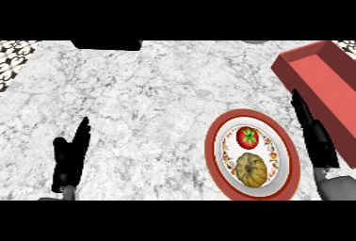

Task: Pick the squash from the plate and place it in the cardboard box

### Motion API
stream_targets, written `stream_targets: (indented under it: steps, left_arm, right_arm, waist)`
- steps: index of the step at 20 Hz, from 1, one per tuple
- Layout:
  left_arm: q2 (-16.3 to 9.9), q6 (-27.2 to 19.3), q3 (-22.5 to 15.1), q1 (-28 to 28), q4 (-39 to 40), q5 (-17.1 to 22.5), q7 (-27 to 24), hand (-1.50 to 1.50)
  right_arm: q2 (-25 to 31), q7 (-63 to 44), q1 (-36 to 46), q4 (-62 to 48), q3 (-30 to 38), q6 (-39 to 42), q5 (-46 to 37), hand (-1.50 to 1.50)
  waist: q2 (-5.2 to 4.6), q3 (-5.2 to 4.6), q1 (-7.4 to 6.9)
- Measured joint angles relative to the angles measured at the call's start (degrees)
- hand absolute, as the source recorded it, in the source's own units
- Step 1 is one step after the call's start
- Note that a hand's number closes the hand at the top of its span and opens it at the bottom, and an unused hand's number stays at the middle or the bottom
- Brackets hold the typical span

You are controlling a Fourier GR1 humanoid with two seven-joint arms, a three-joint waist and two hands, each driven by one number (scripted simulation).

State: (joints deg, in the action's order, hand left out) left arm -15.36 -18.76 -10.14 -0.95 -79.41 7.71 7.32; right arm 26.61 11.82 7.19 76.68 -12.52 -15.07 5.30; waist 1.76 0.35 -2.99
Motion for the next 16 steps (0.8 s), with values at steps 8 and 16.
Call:
stream_targets:
  steps: [8,16]
  left_arm:
    - [-0.39,0.07,4.12,2.81,-8.34,3.24,-1.69,0.0]
    - [-0.46,1.65,5.71,4.73,-13.04,6.65,0.24,0.0]
  right_arm:
    - [12.35,-9.2,-0.48,10.07,3.52,-9.84,-13.69,1.5]
    - [23.75,-25.24,-6.69,27.31,1.63,-13.42,-33.27,-1.5]
  waist:
    - [0.13,-1.27,5.73]
    - [-0.4,-0.91,6.22]
